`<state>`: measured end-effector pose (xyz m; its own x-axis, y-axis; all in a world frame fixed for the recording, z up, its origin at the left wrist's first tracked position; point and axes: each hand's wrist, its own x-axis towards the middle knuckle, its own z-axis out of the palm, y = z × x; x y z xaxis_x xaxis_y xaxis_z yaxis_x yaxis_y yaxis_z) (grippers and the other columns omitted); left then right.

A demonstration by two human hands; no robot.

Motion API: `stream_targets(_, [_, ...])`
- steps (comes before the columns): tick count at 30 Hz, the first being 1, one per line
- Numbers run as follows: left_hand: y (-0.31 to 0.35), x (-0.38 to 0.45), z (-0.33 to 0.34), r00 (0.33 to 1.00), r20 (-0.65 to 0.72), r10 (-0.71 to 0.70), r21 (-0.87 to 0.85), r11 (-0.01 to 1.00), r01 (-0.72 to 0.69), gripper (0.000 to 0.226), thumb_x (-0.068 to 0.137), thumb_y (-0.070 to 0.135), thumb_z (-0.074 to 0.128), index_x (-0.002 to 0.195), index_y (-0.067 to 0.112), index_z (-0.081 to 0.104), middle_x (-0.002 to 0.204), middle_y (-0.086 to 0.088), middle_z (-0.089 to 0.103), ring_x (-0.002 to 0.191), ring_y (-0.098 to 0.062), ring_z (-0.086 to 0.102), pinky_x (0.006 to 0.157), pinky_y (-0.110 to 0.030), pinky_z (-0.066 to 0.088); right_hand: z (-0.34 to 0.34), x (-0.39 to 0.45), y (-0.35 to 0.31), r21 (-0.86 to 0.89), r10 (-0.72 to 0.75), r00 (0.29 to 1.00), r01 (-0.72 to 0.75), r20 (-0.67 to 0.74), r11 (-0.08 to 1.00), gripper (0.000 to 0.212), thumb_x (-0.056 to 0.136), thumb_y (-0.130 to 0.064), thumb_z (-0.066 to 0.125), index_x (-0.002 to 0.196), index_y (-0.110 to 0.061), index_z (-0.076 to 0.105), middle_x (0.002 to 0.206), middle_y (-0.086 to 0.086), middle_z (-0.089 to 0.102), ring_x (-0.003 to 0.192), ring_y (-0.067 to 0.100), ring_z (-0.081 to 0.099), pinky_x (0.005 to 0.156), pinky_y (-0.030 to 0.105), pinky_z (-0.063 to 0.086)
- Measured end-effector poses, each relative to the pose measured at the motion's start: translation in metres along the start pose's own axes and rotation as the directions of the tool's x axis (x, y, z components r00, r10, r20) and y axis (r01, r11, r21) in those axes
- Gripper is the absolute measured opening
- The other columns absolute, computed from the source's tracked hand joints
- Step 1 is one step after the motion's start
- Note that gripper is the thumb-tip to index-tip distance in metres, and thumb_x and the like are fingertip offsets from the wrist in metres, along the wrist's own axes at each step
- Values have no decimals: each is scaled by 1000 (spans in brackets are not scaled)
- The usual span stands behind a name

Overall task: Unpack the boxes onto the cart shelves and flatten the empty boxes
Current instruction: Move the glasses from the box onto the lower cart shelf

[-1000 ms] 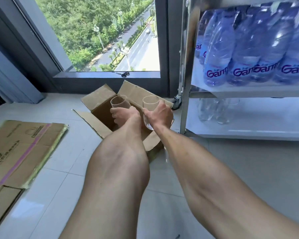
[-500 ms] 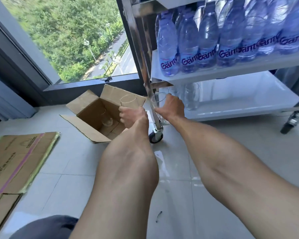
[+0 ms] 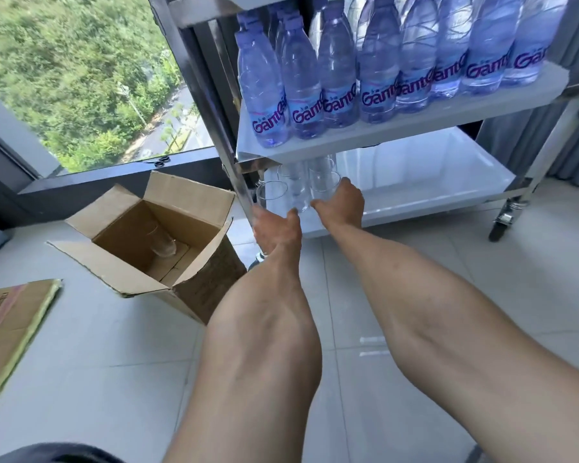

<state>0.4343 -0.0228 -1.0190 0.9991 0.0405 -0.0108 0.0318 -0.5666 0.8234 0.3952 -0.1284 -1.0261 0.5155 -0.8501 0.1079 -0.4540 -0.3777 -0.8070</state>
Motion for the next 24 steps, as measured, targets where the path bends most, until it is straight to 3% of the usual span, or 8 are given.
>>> stream_targets(7, [-11, 44, 36, 997, 68, 42, -70, 997, -37, 68, 77, 26, 80, 132, 11, 43, 127, -14, 60, 118, -34, 58, 98, -46, 50, 31, 15, 26, 30, -16, 999, 18, -50, 999, 60, 73, -38, 82, 115, -5, 54, 115, 11, 64, 108, 31, 58, 89, 37, 49])
stream_targets(15, [-28, 62, 67, 987, 98, 124, -45, 992, -120, 73, 79, 33, 78, 138, 12, 41, 131, -10, 60, 120, -29, 57, 94, -34, 46, 46, 41, 38, 58, -3, 996, 8, -84, 998, 53, 71, -36, 79, 109, -7, 55, 108, 9, 65, 104, 30, 58, 84, 32, 44])
stream_targets(20, [-40, 73, 80, 983, 77, 166, -94, 983, -159, 79, 79, 37, 75, 143, 11, 37, 141, -10, 51, 130, -27, 49, 106, -43, 43, 63, 41, 34, 118, 51, 986, -32, -160, 993, 59, 72, -34, 75, 120, -7, 52, 116, 11, 62, 110, 32, 56, 92, 36, 44])
stream_targets(24, [-47, 81, 86, 976, 70, 204, -119, 974, -195, 83, 81, 39, 74, 147, 11, 33, 146, -10, 48, 135, -25, 45, 109, -42, 41, 75, 34, 43, 153, 63, 978, -33, -197, 988, 75, 75, -32, 75, 137, -9, 41, 131, 11, 49, 123, 29, 46, 100, 36, 38])
